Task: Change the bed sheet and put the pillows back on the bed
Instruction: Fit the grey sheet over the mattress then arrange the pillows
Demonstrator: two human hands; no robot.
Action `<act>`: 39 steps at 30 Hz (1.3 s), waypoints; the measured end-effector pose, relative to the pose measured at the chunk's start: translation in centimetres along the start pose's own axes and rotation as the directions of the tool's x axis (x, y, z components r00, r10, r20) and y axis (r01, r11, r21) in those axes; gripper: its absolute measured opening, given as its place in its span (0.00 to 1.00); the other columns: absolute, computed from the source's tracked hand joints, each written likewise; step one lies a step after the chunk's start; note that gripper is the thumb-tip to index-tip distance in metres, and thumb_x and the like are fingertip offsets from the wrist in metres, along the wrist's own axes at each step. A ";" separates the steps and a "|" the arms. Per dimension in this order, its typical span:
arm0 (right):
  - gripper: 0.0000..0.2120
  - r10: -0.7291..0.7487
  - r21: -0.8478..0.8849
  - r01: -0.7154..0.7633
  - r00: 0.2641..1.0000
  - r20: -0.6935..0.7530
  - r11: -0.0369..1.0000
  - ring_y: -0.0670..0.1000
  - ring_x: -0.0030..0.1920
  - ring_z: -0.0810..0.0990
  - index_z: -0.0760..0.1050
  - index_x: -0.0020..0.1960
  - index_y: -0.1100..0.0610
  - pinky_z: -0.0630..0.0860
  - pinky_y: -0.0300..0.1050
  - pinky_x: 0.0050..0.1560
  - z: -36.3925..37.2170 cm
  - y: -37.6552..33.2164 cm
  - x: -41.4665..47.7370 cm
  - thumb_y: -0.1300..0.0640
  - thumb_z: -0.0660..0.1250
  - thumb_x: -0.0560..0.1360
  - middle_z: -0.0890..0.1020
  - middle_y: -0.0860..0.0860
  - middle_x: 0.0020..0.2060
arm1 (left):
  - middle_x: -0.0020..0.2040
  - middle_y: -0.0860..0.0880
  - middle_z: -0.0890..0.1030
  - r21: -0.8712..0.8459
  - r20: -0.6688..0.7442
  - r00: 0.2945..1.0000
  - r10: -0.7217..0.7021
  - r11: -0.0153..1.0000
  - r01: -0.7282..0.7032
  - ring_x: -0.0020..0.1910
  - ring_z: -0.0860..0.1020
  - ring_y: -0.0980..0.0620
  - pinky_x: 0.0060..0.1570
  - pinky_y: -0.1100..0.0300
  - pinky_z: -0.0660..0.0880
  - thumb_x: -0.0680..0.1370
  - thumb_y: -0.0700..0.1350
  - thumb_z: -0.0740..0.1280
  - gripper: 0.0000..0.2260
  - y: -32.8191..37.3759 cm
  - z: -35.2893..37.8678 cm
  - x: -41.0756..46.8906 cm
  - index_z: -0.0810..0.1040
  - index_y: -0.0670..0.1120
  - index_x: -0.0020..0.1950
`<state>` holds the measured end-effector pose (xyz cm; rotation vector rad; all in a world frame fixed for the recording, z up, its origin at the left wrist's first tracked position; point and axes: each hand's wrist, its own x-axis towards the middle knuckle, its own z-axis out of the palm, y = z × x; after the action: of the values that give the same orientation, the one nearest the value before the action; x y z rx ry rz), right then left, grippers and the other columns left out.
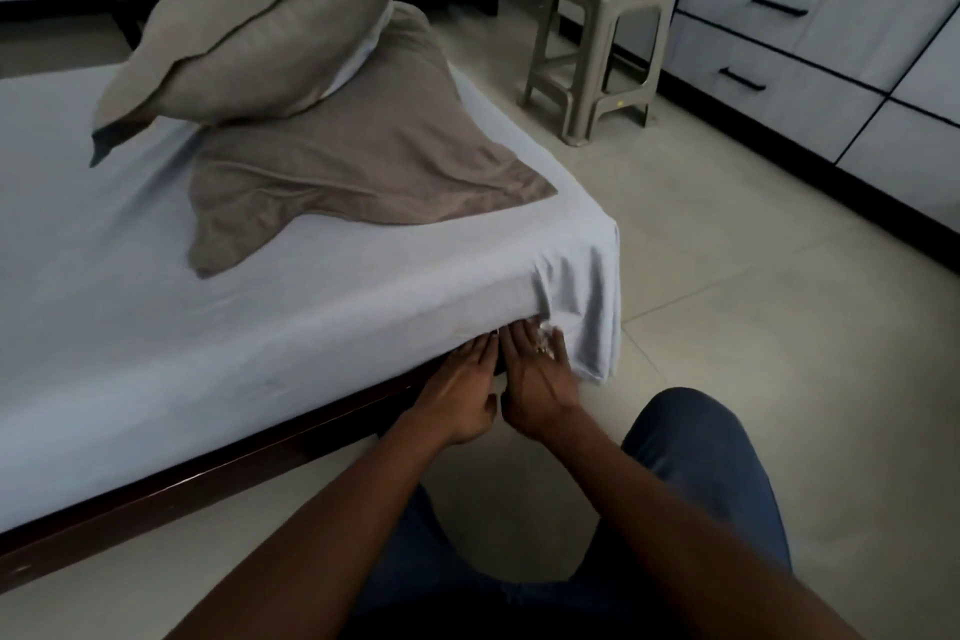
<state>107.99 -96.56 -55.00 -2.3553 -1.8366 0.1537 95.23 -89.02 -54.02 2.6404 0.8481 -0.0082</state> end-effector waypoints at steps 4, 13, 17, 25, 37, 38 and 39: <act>0.43 -0.077 0.017 0.078 0.997 -0.018 0.997 0.56 0.81 0.54 0.50 0.82 0.63 0.45 0.62 0.80 0.6 0.9 -2.9 0.57 0.59 0.69 0.54 0.58 0.81 | 0.83 0.43 0.47 0.073 -0.002 0.999 -0.041 0.996 0.041 0.82 0.49 0.46 0.80 0.54 0.46 0.79 0.49 0.65 0.41 0.4 0.6 1.1 0.42 0.42 0.83; 0.33 0.077 -0.034 -0.074 0.993 0.092 0.997 0.60 0.75 0.67 0.64 0.77 0.55 0.36 0.67 0.77 -1.0 3.8 4.7 0.53 0.65 0.74 0.72 0.56 0.71 | 0.81 0.42 0.57 -0.010 -0.063 0.998 0.023 1.000 -0.023 0.80 0.57 0.45 0.79 0.55 0.55 0.79 0.40 0.60 0.31 2.8 -0.4 1.6 0.54 0.41 0.82; 0.43 -0.045 0.107 0.052 0.997 -0.070 0.993 0.58 0.81 0.56 0.56 0.82 0.60 0.45 0.58 0.81 -0.8 5.1 -1.1 0.59 0.65 0.68 0.61 0.57 0.80 | 0.82 0.42 0.57 0.004 -0.040 0.998 0.052 0.999 -0.052 0.80 0.57 0.45 0.78 0.54 0.54 0.78 0.43 0.63 0.35 3.1 0.1 5.0 0.51 0.41 0.82; 0.34 0.122 0.056 -0.121 0.992 -0.016 0.991 0.54 0.78 0.62 0.66 0.76 0.49 0.43 0.69 0.77 -2.5 10.5 5.3 0.45 0.54 0.70 0.69 0.49 0.75 | 0.83 0.41 0.51 0.085 0.021 0.999 -0.026 0.996 0.024 0.81 0.52 0.44 0.79 0.52 0.52 0.81 0.47 0.60 0.34 4.9 0.1 5.8 0.48 0.40 0.82; 0.45 0.093 0.070 -0.088 0.993 -0.071 0.994 0.56 0.82 0.53 0.51 0.83 0.52 0.46 0.60 0.79 -0.8 12.4 0.2 0.56 0.64 0.69 0.54 0.49 0.82 | 0.83 0.44 0.48 0.074 0.054 0.998 0.022 0.997 -0.026 0.82 0.49 0.46 0.80 0.51 0.50 0.78 0.50 0.66 0.41 7.8 0.6 11.2 0.44 0.43 0.83; 0.45 0.127 0.079 -0.123 0.991 -0.043 0.989 0.56 0.82 0.50 0.48 0.83 0.50 0.47 0.61 0.79 -1.1 13.2 1.2 0.55 0.65 0.70 0.52 0.48 0.82 | 0.83 0.44 0.46 0.086 0.059 0.998 0.013 0.996 -0.018 0.82 0.48 0.45 0.80 0.50 0.49 0.79 0.50 0.66 0.42 8.1 0.6 11.4 0.42 0.42 0.83; 0.43 0.158 0.081 -0.156 0.987 -0.025 0.984 0.55 0.82 0.49 0.49 0.83 0.48 0.48 0.62 0.78 -1.4 13.9 2.8 0.54 0.65 0.72 0.52 0.47 0.82 | 0.83 0.43 0.44 0.096 0.061 0.998 0.010 0.995 -0.016 0.82 0.47 0.45 0.80 0.50 0.48 0.79 0.50 0.65 0.42 8.3 0.5 11.6 0.41 0.42 0.82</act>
<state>122.20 -97.29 -56.11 -2.4319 -1.5998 0.2029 109.45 -88.93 -53.04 2.7201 0.8304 -0.1288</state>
